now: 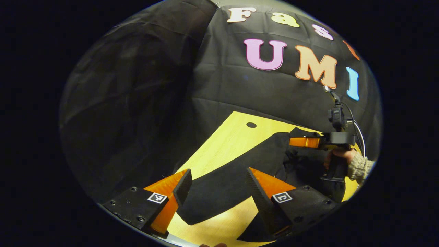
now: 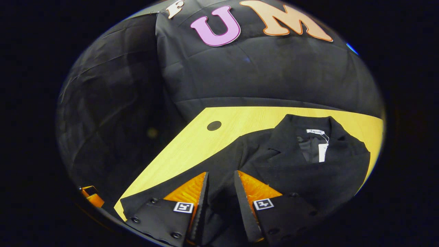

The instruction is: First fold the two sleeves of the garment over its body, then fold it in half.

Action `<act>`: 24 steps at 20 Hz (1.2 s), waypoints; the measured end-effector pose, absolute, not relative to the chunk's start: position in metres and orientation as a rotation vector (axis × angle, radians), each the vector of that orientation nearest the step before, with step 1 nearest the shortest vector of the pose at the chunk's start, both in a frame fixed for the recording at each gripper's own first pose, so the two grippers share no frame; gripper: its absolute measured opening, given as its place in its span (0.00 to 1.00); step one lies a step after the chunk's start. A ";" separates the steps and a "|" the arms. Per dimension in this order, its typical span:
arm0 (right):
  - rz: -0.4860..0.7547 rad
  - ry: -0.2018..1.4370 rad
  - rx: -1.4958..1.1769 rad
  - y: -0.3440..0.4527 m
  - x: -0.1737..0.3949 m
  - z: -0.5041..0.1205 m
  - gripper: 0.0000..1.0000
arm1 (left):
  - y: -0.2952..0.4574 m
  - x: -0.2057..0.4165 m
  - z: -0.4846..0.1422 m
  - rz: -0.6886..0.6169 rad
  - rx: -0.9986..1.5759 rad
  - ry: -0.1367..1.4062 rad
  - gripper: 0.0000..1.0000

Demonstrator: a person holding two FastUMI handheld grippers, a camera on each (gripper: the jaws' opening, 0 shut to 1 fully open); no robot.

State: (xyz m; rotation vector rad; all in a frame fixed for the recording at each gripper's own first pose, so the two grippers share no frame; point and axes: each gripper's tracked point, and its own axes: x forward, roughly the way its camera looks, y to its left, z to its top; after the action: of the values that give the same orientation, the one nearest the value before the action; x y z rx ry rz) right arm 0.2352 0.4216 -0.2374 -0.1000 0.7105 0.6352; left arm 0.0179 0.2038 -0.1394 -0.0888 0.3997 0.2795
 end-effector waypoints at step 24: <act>0.298 0.401 -0.105 0.221 0.149 -0.080 0.98 | 0.252 -0.007 -0.255 0.391 -0.060 0.593 0.95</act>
State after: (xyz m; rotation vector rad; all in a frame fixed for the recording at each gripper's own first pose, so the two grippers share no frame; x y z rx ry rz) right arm 0.1492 0.2207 -0.0796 -0.1046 0.4011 0.2976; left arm -0.0074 0.2518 -0.2548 -0.0598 0.5930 0.3912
